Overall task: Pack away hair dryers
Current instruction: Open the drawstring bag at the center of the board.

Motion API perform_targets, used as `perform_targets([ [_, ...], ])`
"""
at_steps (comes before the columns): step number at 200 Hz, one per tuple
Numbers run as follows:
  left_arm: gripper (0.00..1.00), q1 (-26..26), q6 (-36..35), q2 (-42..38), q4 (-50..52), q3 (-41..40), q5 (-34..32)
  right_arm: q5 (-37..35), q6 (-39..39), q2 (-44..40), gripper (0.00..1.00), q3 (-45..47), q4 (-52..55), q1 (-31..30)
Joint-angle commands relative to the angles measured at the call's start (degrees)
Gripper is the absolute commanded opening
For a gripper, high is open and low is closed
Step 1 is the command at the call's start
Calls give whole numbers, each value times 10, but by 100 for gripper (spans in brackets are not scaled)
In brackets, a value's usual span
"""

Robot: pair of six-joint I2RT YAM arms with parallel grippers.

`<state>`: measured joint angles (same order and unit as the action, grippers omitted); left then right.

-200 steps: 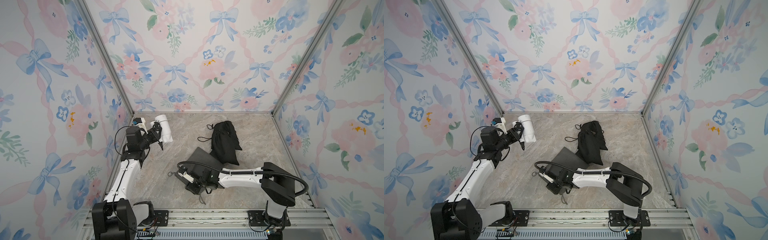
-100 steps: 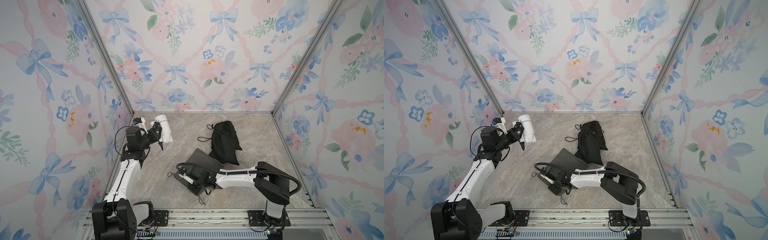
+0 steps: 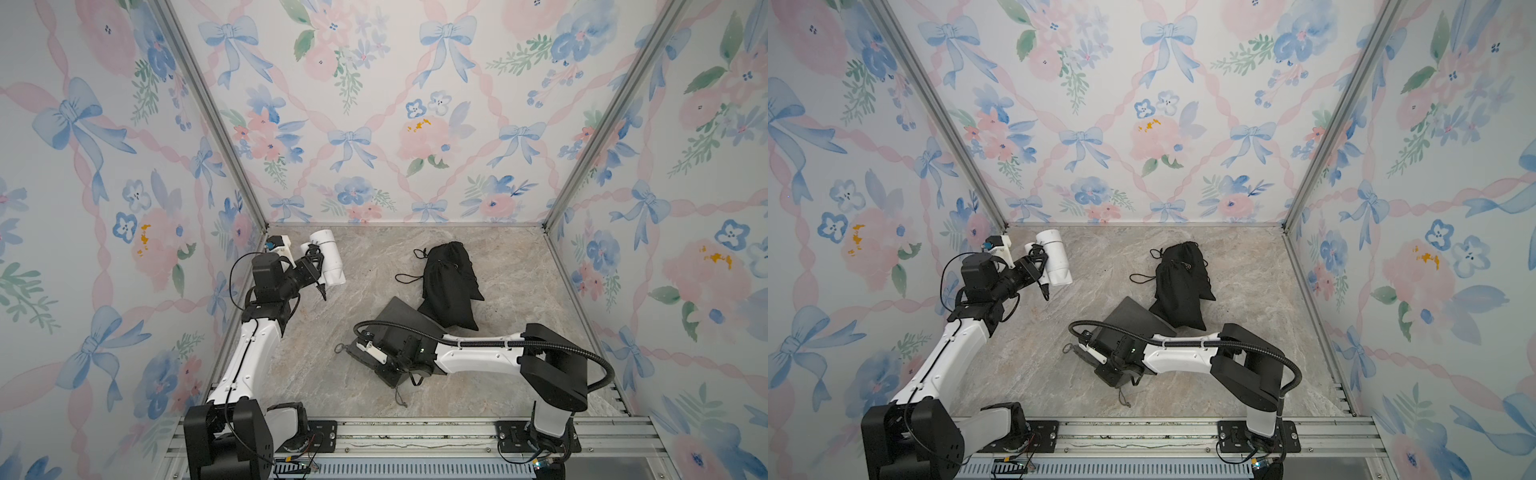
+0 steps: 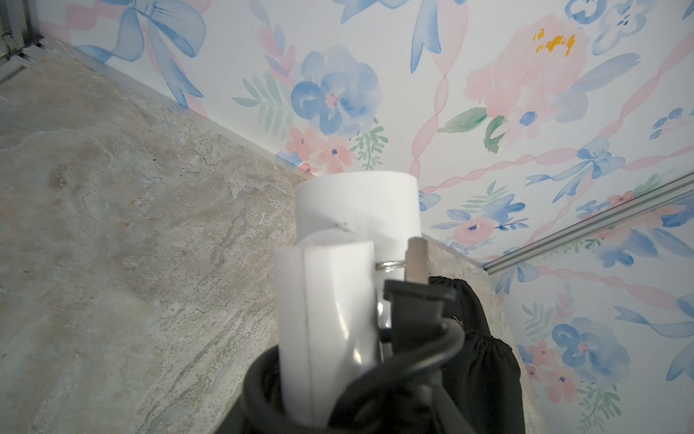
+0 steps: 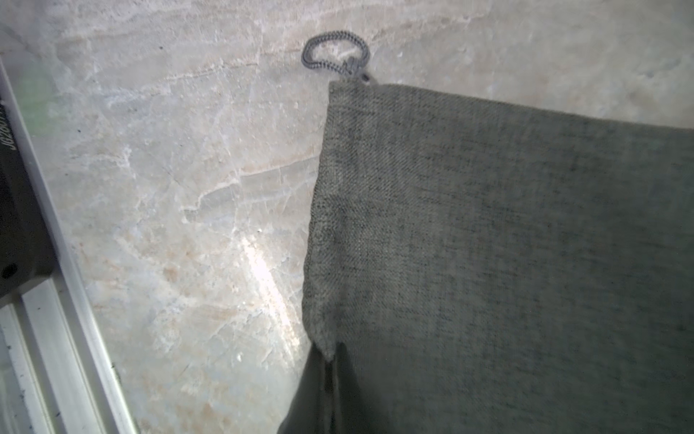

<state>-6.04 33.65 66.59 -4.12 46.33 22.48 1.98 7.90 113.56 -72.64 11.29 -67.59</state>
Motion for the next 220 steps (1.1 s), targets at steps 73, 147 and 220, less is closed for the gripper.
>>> perform_targets([
  [73, 21, -2, 10, -7, -34, 2, 10, 29, 17, 39, 24, -2, -12, 4],
  [147, 21, -2, 9, -9, -34, 1, 11, 25, 21, 46, 16, 0, -15, 4],
  [220, 21, -2, 12, -17, -34, 1, 5, 10, -17, -42, 0, -37, 31, 13],
])
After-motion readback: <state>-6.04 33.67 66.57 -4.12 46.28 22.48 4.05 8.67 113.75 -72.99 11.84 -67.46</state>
